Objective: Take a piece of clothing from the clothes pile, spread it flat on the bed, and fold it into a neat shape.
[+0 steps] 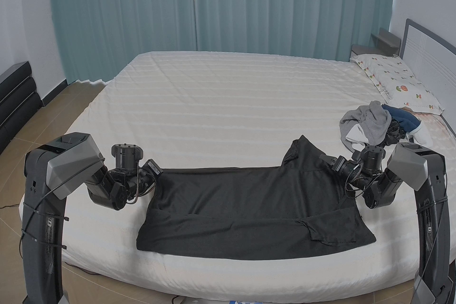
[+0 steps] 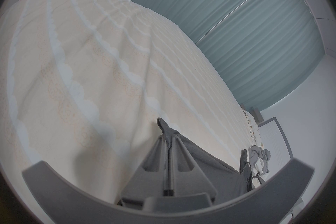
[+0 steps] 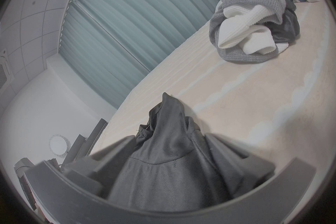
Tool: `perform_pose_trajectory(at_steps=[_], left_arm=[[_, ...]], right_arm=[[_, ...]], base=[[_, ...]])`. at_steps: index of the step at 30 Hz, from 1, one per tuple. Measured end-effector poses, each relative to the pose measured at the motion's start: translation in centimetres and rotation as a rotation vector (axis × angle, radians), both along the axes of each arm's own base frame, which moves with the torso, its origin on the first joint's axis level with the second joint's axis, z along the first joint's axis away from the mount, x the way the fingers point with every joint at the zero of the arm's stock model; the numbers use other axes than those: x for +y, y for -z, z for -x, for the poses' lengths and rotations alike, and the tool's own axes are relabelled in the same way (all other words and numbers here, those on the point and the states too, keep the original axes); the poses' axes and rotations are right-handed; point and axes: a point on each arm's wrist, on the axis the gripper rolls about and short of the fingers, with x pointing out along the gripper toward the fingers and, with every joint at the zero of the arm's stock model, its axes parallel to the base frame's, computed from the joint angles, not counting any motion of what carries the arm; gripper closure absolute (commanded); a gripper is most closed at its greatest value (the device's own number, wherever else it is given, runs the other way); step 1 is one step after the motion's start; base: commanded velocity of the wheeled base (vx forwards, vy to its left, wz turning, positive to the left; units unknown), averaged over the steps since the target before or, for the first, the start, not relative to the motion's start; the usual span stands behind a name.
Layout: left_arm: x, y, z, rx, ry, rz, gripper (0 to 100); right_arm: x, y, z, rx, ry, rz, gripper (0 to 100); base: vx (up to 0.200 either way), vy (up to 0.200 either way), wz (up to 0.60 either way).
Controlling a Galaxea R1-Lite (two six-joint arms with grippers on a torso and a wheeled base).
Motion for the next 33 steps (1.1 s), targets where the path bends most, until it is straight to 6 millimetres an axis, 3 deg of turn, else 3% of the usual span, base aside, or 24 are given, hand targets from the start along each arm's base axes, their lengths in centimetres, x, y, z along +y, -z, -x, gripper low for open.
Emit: perform_pose_trajectory(at_steps=[9,23,33], left_arm=[[0.0,0.0,0.0,0.0,0.0,0.0,100],[0.1,-0.3,0.0,-0.006,-0.012,-0.006,100],[0.5,-1.5,0.2,-0.027,-0.021,-0.004,100]], right_arm=[[-0.1,0.4,-0.1,0.011,0.006,-0.003,100],[-2.1,-1.8,0.9,-0.021,0.049,-0.09,100],[-3.5,-2.9,2.4,-0.061,0.022,-0.154,100]], base=[[0.0,0.0,0.0],[0.0,0.0,0.0],[0.0,0.0,0.0]])
